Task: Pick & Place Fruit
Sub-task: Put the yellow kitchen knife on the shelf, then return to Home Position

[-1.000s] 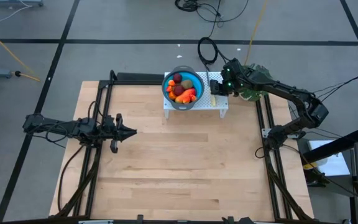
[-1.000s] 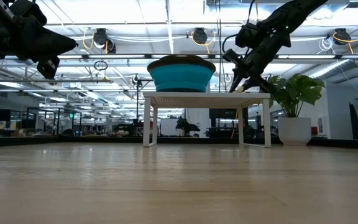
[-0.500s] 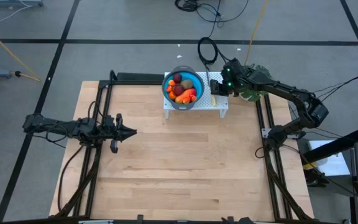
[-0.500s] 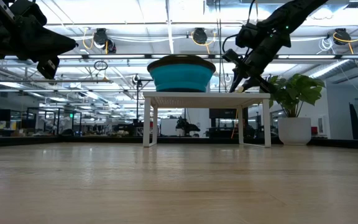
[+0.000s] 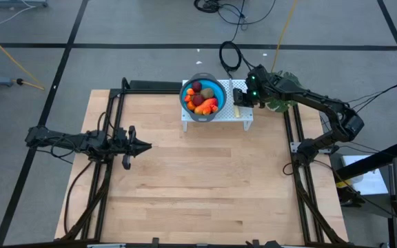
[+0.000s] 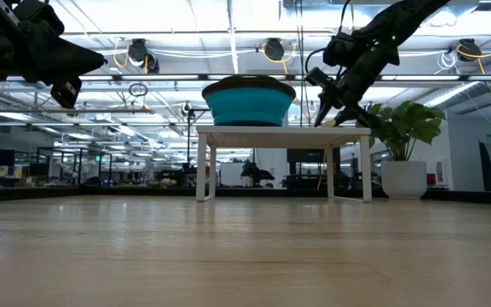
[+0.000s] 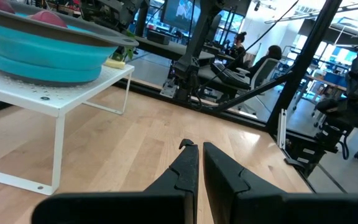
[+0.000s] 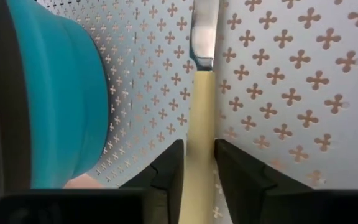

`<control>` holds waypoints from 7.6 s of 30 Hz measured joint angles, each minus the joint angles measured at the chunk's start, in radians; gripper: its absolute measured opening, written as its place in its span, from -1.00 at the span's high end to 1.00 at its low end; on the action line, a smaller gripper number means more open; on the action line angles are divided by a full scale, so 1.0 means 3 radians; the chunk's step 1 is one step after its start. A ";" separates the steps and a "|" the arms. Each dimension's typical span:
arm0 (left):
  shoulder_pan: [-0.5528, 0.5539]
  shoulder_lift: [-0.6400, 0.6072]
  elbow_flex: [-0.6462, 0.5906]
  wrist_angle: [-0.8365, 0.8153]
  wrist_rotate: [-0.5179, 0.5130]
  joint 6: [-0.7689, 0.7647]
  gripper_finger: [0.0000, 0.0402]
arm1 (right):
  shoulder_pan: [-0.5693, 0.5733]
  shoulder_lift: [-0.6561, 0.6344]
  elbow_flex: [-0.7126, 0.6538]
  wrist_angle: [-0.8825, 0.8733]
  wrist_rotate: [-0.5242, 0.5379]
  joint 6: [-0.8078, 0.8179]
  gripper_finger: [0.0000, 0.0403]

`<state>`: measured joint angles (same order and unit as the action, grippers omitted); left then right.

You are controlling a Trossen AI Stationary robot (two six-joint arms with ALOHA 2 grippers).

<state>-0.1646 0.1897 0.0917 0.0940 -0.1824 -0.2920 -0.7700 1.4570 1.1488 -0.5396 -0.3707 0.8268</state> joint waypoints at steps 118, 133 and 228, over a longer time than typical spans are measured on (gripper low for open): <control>0.0001 -0.0001 0.0000 0.0020 -0.0097 0.0894 0.89 | 0.1417 -0.4037 -0.2620 0.1075 0.1200 -0.2908 0.99; 0.0001 -0.0001 0.0000 0.0042 -0.0094 0.1193 0.89 | 0.1415 -0.4564 -0.2746 0.0846 0.1395 -0.3027 0.99; 0.0001 -0.0611 -0.0010 -0.0676 0.0106 0.1483 0.89 | 0.1415 -0.4840 -0.3465 0.1902 0.1141 -0.2797 0.98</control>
<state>-0.1642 0.0063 0.0887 -0.1089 -0.1507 0.1528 -0.3454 0.0051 0.1093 0.0311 -0.0284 -0.0124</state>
